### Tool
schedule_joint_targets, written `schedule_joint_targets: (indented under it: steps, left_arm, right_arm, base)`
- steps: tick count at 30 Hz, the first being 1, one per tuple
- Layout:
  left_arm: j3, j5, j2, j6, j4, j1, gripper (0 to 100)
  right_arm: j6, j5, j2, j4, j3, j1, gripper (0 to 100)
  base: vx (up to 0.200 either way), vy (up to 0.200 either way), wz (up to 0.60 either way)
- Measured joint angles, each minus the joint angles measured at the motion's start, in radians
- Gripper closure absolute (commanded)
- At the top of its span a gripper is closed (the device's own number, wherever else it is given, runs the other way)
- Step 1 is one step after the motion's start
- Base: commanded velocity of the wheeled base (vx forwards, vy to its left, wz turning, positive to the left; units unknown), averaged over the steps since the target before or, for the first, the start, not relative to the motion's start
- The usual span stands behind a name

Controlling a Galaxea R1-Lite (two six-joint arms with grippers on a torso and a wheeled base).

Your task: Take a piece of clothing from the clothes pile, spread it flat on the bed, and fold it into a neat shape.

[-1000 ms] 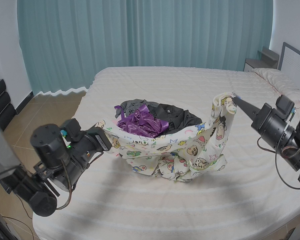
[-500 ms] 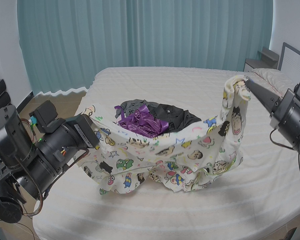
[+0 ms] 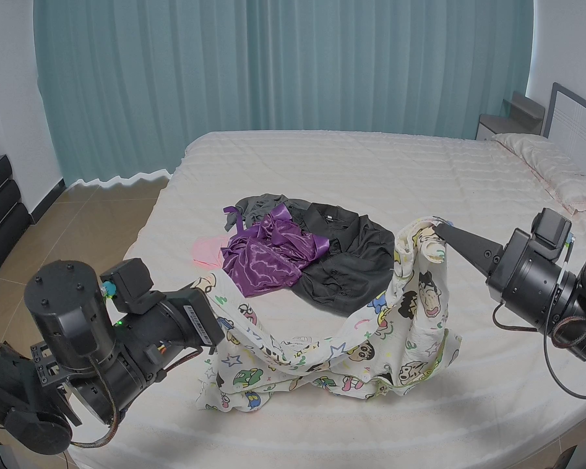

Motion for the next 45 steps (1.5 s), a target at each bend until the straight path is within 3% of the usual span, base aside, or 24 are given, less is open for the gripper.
schedule_joint_targets:
  steps: [4, 24, 36, 45]
  left_arm:
    - [0.008, 0.001, 0.013, -0.006, -0.001, 0.000, 100]
    - [0.031, 0.078, 0.015, -0.009, -0.004, -0.050, 100]
    - [0.049, 0.079, -0.009, -0.016, -0.004, -0.074, 100]
    - [0.020, 0.077, -0.009, -0.010, -0.005, -0.074, 100]
  right_arm:
    - [0.000, 0.000, 0.013, -0.001, 0.005, 0.000, 100]
    - [-0.007, -0.001, -0.006, -0.001, 0.044, 0.018, 100]
    - [-0.007, 0.025, -0.064, 0.005, 0.052, 0.017, 100]
    - [-0.009, 0.025, -0.065, 0.000, 0.056, 0.012, 100]
  base:
    - [0.000, 0.000, 0.00]
    - [-0.200, 0.000, 0.00]
    - [0.000, 0.000, 0.00]
    - [0.000, -0.200, 0.00]
